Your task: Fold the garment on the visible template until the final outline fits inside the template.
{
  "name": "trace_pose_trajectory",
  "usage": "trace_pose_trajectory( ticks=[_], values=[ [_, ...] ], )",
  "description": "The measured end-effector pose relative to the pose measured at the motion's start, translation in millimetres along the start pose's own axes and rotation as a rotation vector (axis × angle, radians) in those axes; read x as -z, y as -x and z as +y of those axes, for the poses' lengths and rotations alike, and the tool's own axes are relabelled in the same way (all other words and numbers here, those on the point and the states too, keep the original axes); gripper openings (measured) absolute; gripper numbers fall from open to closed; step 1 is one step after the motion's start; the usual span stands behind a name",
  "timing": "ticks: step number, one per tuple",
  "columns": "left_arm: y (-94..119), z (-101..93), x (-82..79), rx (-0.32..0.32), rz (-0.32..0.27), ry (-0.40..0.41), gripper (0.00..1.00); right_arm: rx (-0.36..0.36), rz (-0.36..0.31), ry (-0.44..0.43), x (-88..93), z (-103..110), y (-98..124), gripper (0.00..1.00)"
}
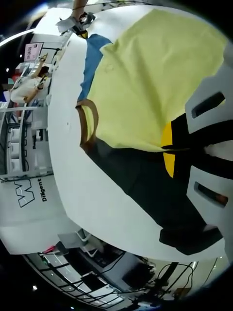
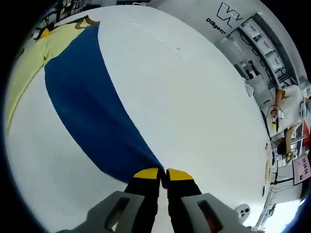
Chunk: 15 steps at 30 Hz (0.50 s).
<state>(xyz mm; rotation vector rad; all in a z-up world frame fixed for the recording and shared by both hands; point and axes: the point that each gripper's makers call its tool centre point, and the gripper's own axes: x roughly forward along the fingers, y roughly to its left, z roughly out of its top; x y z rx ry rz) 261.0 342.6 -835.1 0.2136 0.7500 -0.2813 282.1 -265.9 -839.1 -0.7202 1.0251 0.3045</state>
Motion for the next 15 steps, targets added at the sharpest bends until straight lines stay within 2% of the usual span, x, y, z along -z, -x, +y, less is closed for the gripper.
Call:
trace_pose_trajectory(
  ticks=[7,10,12,13,15],
  values=[
    [0,-0.9,0.3,-0.002,0.003,-0.002,0.00,0.062,-0.042,-0.141,10.5,-14,18,0.22],
    [1,-1.5,0.5,-0.003,0.002,-0.004,0.00,0.028,-0.070,-0.200,12.8,-9,22,0.23],
    [1,-1.5,0.5,-0.006,0.001,-0.007,0.00,-0.037,-0.105,-0.289,13.4,4,25,0.24],
    [1,-1.6,0.4,-0.007,0.000,-0.007,0.00,-0.045,-0.108,-0.303,13.6,6,25,0.24],
    [2,-2.4,-1.6,-0.012,-0.015,-0.003,0.00,-0.098,-0.145,-0.390,10.9,16,25,0.23]
  ],
)
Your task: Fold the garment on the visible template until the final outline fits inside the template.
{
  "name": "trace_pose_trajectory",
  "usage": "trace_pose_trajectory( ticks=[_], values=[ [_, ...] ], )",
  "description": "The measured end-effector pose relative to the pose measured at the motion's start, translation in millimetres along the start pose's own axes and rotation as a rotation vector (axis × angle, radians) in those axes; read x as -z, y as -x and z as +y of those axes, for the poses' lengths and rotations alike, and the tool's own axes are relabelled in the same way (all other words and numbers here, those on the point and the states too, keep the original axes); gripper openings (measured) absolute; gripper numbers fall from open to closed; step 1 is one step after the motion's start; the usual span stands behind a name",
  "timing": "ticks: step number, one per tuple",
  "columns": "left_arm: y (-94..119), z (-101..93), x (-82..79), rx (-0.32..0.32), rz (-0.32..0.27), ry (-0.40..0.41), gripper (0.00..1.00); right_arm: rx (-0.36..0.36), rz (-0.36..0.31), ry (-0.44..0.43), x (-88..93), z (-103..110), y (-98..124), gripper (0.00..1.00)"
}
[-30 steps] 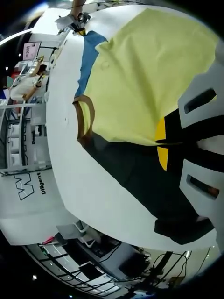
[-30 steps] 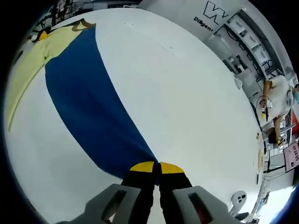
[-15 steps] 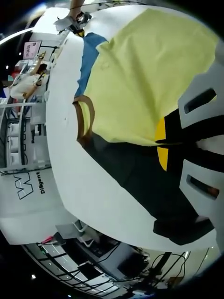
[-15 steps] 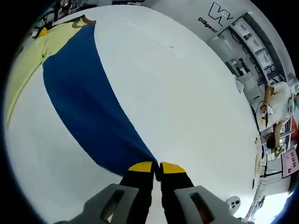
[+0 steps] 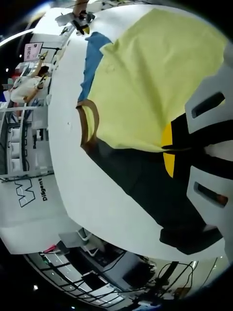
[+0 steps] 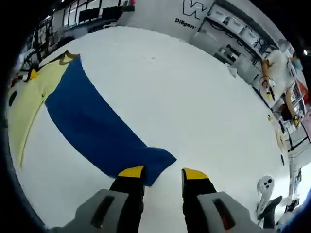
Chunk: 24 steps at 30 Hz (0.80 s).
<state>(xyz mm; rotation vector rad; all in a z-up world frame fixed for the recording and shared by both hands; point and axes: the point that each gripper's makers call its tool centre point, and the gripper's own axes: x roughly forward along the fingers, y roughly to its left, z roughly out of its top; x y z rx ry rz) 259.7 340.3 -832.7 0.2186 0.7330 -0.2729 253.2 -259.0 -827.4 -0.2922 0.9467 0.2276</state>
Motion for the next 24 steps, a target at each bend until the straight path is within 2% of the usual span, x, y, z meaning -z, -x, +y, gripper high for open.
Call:
trace_pose_trajectory(
  ticks=[3,8,11,19,24],
  values=[
    [4,-1.7,-5.1,-0.010,-0.036,0.000,0.01,-0.039,-0.032,-0.059,1.0,8,-1,0.23],
    [16,-6.5,-17.2,-0.017,-0.110,0.004,0.02,-0.036,-0.018,-0.077,8.9,9,-1,0.24],
    [22,-15.1,-20.7,0.004,-0.133,0.003,0.02,-0.050,-0.020,-0.086,12.3,12,-1,0.24],
    [33,-42.9,-15.3,0.033,-0.141,-0.032,0.04,-0.083,-0.045,-0.120,14.1,17,-4,0.22],
    [41,-56.7,-8.8,0.045,-0.142,-0.023,0.04,-0.090,-0.042,-0.131,16.4,24,-4,0.21]
  ],
)
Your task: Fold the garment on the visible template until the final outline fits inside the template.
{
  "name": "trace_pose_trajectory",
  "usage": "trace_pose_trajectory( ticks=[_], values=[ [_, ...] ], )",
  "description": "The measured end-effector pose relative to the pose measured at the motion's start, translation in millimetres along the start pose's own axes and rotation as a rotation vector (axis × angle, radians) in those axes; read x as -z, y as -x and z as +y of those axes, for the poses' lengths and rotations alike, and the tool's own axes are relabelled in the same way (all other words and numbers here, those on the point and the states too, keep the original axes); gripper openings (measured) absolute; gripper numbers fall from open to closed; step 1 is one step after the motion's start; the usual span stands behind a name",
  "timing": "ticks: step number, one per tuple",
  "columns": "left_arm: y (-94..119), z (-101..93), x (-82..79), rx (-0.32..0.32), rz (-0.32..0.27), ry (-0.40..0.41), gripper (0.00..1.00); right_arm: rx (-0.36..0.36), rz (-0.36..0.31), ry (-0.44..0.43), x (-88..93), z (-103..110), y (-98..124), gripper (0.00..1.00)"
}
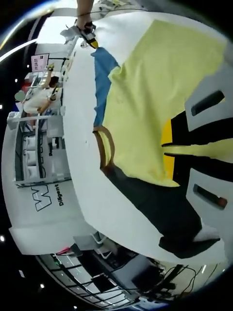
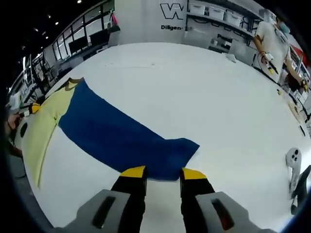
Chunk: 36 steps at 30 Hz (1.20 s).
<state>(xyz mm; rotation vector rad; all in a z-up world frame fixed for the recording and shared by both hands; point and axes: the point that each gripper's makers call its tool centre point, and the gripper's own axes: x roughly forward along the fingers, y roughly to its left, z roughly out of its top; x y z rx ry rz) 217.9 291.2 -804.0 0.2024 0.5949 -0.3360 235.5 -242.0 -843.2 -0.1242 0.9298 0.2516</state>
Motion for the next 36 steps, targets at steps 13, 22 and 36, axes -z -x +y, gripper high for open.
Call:
trace_pose_trajectory(
  ticks=[13,22,36],
  values=[
    [18,-35.9,11.9,0.025,-0.001,0.033,0.03,-0.005,-0.012,-0.010,4.6,7,4,0.21],
    [32,-65.2,17.9,0.071,0.019,0.053,0.03,0.004,0.003,-0.011,6.5,13,3,0.12],
    [47,-82.4,33.6,0.116,0.052,0.053,0.02,-0.005,0.001,-0.077,7.6,16,7,0.00]
  ],
)
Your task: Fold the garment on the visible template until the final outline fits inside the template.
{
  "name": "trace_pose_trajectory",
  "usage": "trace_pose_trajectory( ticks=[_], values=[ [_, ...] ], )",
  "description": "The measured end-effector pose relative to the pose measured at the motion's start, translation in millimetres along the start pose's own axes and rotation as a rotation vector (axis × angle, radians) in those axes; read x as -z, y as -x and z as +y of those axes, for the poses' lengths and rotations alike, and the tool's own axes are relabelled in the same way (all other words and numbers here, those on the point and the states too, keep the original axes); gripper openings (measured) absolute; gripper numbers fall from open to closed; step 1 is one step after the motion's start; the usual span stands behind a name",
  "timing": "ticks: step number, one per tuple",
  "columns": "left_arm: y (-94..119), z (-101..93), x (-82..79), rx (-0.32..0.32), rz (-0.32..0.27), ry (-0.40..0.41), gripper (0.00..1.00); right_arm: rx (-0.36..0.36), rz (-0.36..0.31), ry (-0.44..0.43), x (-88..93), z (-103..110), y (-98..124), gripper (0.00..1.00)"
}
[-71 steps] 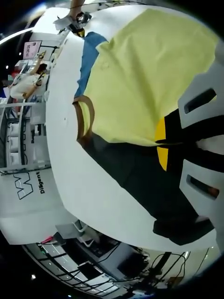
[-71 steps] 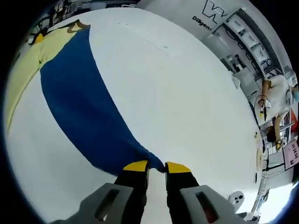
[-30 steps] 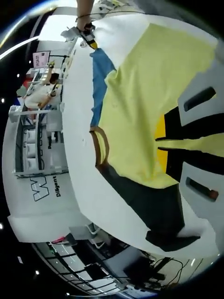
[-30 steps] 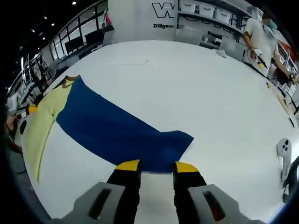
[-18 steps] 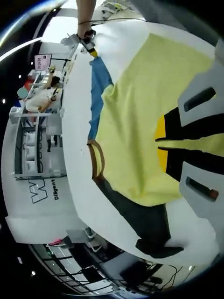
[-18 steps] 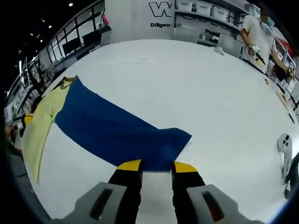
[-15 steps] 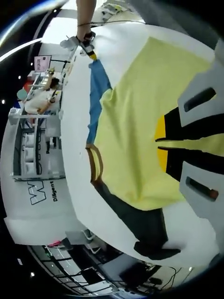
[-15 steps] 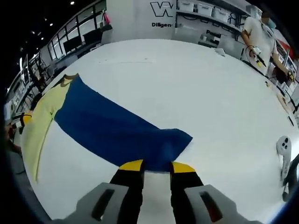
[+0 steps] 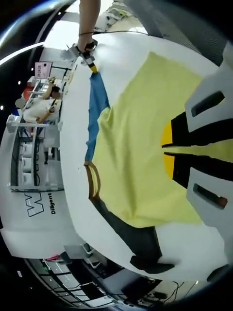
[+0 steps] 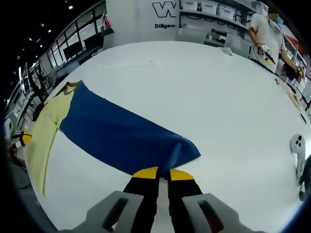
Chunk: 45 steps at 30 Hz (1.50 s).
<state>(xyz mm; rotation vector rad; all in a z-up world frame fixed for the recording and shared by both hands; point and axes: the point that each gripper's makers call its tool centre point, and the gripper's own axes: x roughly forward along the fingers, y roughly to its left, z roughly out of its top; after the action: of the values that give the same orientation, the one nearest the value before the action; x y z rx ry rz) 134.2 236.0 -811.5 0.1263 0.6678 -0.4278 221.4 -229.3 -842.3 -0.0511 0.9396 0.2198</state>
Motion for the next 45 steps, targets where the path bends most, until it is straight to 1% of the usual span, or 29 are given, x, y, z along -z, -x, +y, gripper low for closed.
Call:
trace_pose_trajectory(
  ticks=[4,7,8,10,11,15,16,18,20,22,23,30,33,35,37,38,40,42,44,45],
  values=[
    [1,-11.8,-3.3,0.029,-0.012,-0.003,0.03,-0.006,-0.005,0.009,-0.6,2,5,0.00],
    [1,-20.5,-5.6,0.054,-0.016,-0.003,0.03,-0.010,-0.001,0.035,0.4,3,8,0.00],
    [1,-29.1,-8.1,0.085,-0.030,0.029,0.03,-0.009,-0.005,0.036,-0.1,3,10,0.00],
    [3,-41.2,-11.4,0.140,-0.042,0.045,0.03,-0.014,-0.014,0.033,-2.0,3,12,0.00],
    [4,-41.8,-11.7,0.137,-0.042,0.044,0.03,-0.014,-0.016,0.032,-2.7,3,14,0.00],
    [6,-58.4,-13.1,0.193,-0.038,-0.009,0.04,-0.024,0.008,0.030,1.6,7,18,0.00],
    [6,-64.8,-11.3,0.223,-0.029,-0.030,0.05,-0.025,0.014,0.037,2.8,7,18,0.00],
    [6,-73.3,-8.3,0.255,-0.015,-0.066,0.06,-0.018,0.030,0.055,6.2,7,19,0.00],
    [6,-85.1,-1.8,0.295,0.014,-0.132,0.06,-0.018,0.046,0.065,9.0,8,19,0.00],
    [6,-96.1,5.5,0.328,0.040,-0.173,0.07,-0.016,0.055,0.071,10.7,8,18,0.00],
    [6,-103.4,9.8,0.355,0.053,-0.190,0.08,-0.013,0.066,0.076,12.5,7,17,0.00],
    [7,-125.1,25.0,0.411,0.100,-0.270,0.09,0.022,0.102,0.122,16.4,6,15,0.02],
    [7,-129.6,28.7,0.422,0.112,-0.276,0.09,0.034,0.112,0.117,18.4,3,15,0.04],
    [7,-130.6,30.1,0.427,0.116,-0.276,0.09,0.038,0.101,0.107,17.6,2,14,0.04],
    [7,-131.8,31.7,0.432,0.120,-0.277,0.09,0.045,0.098,0.097,17.8,-1,13,0.06],
    [7,-133.2,32.5,0.436,0.123,-0.281,0.09,0.064,0.096,0.101,17.9,-4,13,0.08],
    [7,-133.9,34.6,0.438,0.129,-0.286,0.09,0.076,0.086,0.106,16.8,-7,13,0.07],
    [7,-134.0,37.4,0.438,0.138,-0.295,0.09,0.096,0.056,0.094,12.7,-11,14,0.07],
    [7,-134.5,38.8,0.439,0.141,-0.296,0.09,0.096,0.047,0.088,12.1,-12,15,0.02],
    [7,-135.1,39.6,0.442,0.143,-0.295,0.09,0.078,0.034,0.067,10.9,-11,15,0.03]
  ],
)
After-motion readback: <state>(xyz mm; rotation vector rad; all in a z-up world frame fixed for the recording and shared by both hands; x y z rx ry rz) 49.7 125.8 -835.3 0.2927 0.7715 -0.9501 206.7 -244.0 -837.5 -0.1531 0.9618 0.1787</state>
